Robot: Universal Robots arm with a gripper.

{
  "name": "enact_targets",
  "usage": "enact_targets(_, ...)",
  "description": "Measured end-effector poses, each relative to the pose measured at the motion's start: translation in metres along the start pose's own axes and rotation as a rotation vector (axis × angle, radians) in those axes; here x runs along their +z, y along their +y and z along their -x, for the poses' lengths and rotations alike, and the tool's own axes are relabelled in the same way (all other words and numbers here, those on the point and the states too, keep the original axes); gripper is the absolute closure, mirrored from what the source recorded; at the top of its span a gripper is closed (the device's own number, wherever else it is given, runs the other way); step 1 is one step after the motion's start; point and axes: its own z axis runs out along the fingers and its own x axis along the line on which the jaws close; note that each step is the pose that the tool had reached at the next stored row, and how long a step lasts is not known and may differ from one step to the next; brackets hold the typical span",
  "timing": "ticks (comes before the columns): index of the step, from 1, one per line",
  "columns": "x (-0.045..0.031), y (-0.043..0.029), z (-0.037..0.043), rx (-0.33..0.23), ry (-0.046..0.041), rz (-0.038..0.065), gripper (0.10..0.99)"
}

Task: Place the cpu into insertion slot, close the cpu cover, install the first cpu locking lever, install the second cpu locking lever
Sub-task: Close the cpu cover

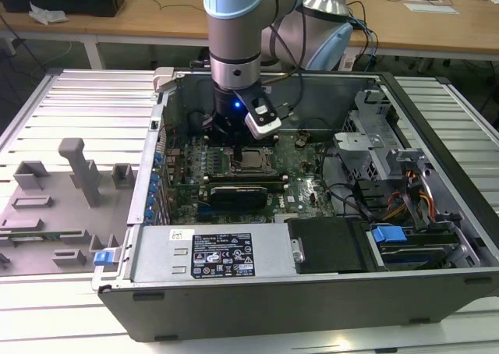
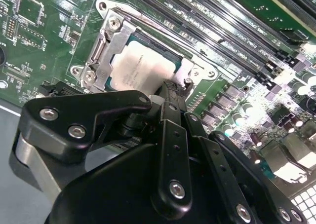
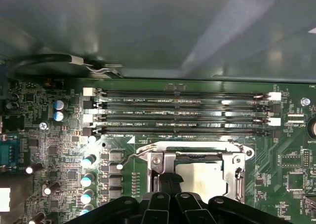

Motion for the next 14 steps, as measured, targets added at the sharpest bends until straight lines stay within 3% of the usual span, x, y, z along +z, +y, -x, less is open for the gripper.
enact_targets(7,-0.0003,0.0000,0.0026,-0.006,0.0000,0.000,0.980)
enact_targets(14,-0.0070,0.0001,0.0030,-0.040,0.0005,0.002,0.980)
